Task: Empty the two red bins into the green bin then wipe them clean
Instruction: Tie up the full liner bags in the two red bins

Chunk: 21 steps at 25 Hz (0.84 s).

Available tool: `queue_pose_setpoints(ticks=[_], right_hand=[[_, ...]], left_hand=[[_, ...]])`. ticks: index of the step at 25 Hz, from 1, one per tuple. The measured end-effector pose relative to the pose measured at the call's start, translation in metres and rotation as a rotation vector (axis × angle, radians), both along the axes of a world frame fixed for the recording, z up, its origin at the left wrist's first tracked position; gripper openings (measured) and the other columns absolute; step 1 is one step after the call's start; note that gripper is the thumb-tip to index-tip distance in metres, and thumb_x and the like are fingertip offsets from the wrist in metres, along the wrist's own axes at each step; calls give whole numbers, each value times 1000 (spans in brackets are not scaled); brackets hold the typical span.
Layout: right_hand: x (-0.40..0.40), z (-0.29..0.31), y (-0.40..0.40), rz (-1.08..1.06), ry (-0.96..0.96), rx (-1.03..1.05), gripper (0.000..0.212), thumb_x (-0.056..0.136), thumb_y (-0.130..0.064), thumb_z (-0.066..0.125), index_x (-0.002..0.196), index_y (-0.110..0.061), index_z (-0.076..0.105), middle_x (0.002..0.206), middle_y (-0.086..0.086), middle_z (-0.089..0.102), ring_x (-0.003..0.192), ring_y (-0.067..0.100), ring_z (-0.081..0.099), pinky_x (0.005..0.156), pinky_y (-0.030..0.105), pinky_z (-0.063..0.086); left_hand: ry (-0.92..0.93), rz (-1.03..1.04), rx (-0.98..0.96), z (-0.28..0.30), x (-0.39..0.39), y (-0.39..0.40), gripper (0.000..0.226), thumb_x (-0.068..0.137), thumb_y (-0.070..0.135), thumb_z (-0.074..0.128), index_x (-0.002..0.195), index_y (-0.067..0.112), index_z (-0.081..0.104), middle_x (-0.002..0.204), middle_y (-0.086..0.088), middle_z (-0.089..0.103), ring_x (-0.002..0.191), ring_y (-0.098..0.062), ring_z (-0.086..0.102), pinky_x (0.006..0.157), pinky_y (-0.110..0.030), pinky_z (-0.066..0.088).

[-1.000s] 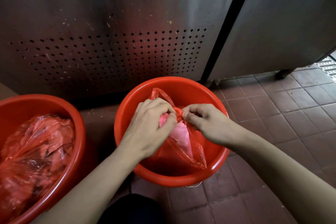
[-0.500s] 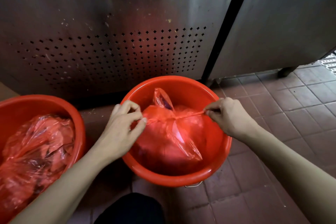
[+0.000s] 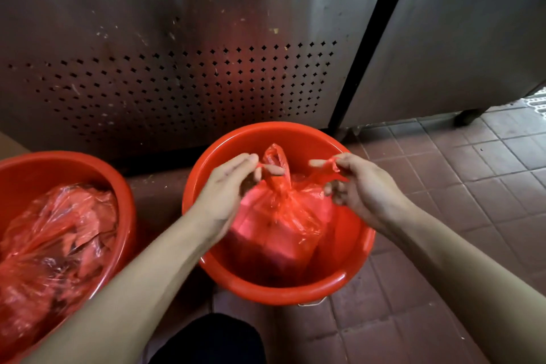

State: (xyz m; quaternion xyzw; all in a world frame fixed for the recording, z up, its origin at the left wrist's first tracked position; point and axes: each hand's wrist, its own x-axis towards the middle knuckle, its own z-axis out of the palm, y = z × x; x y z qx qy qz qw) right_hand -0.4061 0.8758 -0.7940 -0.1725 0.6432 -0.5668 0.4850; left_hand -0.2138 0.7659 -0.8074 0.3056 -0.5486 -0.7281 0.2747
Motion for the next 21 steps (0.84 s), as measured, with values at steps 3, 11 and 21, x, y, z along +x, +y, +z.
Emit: queue_pose_setpoints(ticks=[3, 11, 21], right_hand=[[11, 2, -13, 6, -221, 9, 26, 99, -17, 34, 75, -15, 43, 61, 7, 47, 41, 14, 27, 47, 27, 21], [-25, -22, -4, -137, 147, 238, 29, 96, -12, 34, 67, -16, 37, 49, -2, 25, 37, 10, 18, 43, 23, 14], [11, 4, -8, 260, 598, -53, 30, 97, -6, 44, 70, -12, 57, 65, 0, 65, 62, 10, 52, 65, 29, 44]], left_hand=[[103, 100, 223, -2, -29, 10, 34, 109, 19, 37, 76, 13, 43, 65, -3, 50, 58, -17, 56, 66, -28, 52], [-304, -63, -378, -33, -6, -23, 38, 105, 40, 43, 67, 32, 41, 60, 13, 42, 52, -8, 37, 53, -32, 36], [-407, -211, -662, -40, -21, 5, 25, 90, 29, 69, 113, 35, 61, 92, 10, 64, 75, -6, 59, 77, -29, 50]])
